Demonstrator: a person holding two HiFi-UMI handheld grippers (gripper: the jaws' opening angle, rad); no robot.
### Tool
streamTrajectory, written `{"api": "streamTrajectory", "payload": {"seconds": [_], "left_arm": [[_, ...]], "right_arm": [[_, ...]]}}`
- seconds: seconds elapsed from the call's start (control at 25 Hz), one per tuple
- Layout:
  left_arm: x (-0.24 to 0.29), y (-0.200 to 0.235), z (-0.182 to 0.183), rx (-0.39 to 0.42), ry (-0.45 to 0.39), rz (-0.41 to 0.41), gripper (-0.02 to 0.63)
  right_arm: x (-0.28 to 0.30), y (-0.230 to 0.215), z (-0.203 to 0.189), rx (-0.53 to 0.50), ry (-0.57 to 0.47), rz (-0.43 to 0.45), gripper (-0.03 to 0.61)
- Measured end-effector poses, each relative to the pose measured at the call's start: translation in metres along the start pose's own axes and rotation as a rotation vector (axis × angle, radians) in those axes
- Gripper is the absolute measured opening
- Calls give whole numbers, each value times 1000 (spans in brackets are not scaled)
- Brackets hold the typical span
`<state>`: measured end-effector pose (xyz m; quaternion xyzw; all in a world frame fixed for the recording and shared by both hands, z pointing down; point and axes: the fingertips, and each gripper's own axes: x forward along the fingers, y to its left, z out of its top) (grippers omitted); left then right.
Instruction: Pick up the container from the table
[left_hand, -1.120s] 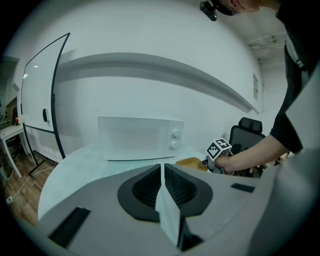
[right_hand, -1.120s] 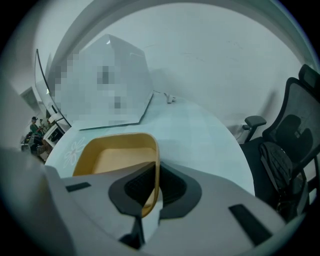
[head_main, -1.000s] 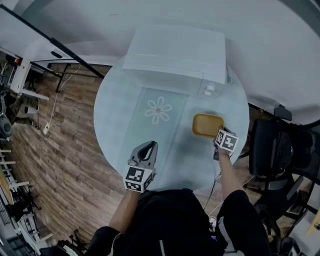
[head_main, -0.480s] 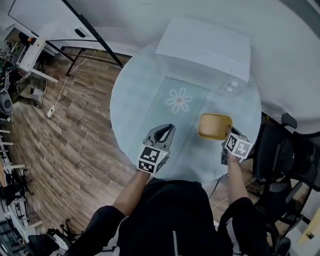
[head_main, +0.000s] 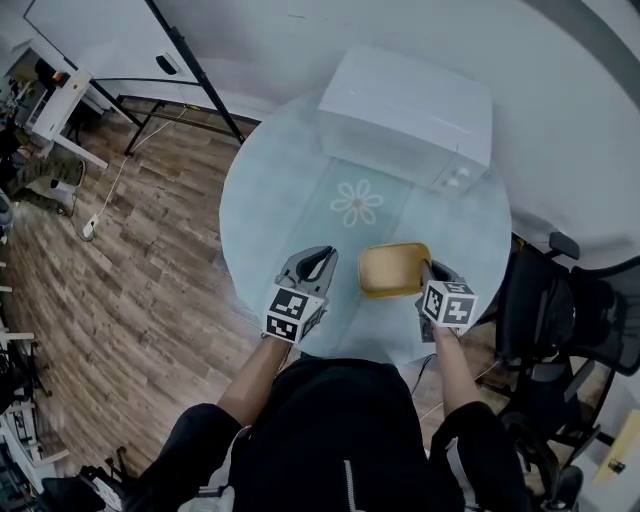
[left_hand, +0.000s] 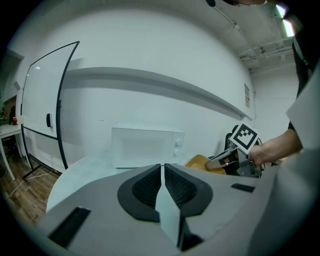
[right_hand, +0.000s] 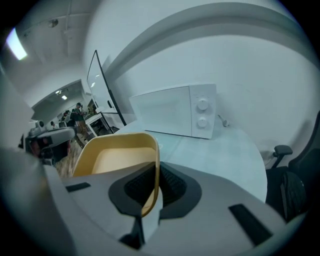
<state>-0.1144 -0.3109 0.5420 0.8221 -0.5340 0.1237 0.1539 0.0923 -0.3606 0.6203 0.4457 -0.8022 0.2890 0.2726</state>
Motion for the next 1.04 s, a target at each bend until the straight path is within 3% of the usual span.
{"api": "streamTrajectory", "payload": {"seconds": [0.48, 1.04], "left_arm": [[-20, 6, -10, -17, -3, 5, 34], [-38, 16, -19, -37, -5, 20, 34]], "right_arm": [[-10, 27, -25, -111, 52, 6, 26], [-12, 50, -37, -109, 58, 13, 26]]}}
